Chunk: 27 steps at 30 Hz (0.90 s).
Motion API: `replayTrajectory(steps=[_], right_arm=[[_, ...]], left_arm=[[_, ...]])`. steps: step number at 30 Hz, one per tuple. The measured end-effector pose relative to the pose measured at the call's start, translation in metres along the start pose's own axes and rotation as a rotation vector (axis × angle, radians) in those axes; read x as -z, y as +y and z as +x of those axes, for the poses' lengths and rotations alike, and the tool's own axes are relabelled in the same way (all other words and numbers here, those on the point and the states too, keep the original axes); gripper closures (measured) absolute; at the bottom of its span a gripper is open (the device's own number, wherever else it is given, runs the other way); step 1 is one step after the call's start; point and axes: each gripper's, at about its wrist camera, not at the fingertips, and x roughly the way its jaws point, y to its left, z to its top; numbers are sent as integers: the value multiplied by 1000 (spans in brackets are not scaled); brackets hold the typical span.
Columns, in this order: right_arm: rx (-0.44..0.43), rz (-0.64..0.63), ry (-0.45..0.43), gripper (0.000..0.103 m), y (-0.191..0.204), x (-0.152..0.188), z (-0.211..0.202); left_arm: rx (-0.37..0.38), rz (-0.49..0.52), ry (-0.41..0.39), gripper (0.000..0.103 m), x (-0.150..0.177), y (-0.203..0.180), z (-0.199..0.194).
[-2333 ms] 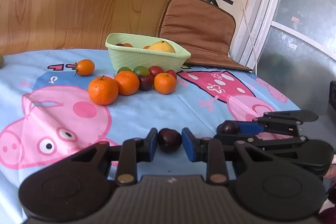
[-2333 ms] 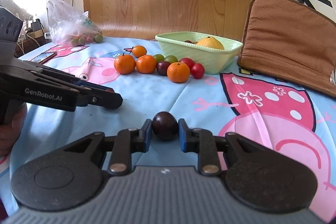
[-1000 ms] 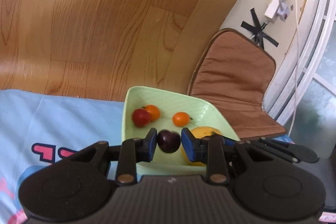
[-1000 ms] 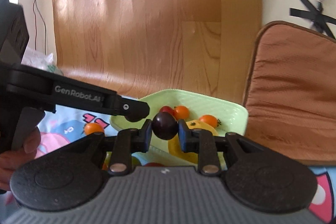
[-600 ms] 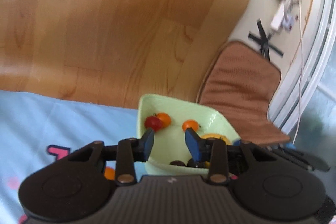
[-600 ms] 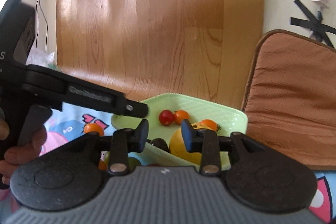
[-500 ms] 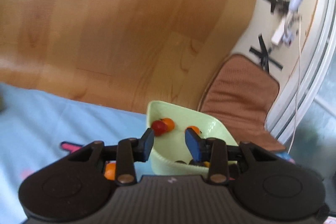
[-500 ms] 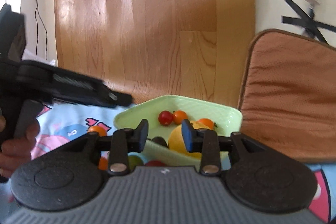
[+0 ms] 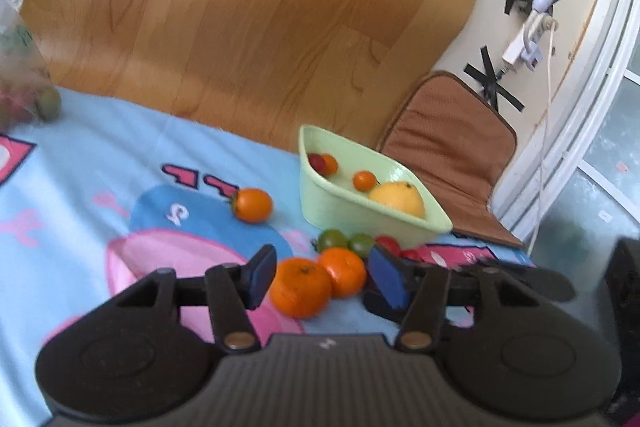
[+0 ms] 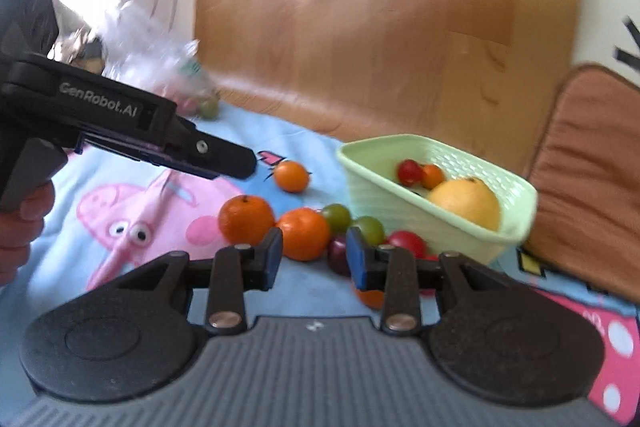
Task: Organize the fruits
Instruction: 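Move both open tools from the basket down to two mandarins on the cloth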
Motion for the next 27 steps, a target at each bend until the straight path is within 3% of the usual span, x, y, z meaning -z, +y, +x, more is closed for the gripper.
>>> replayTrajectory(steps=[6, 15, 20, 24, 27], right_arm=[[5, -115, 31, 64, 7, -7, 25], [-36, -106, 36, 63, -4, -7, 26], [-48, -172, 37, 63, 2, -2, 22], [-50, -155, 54, 63, 1, -6, 24], [-52, -158, 48, 63, 3, -6, 20]], left_arm=[[6, 27, 12, 41, 7, 0, 11], [24, 5, -4, 35, 8, 6, 9], [16, 5, 21, 36, 9, 6, 14], [-30, -15, 34, 60, 10, 10, 18], [-14, -69, 37, 64, 8, 19, 19]])
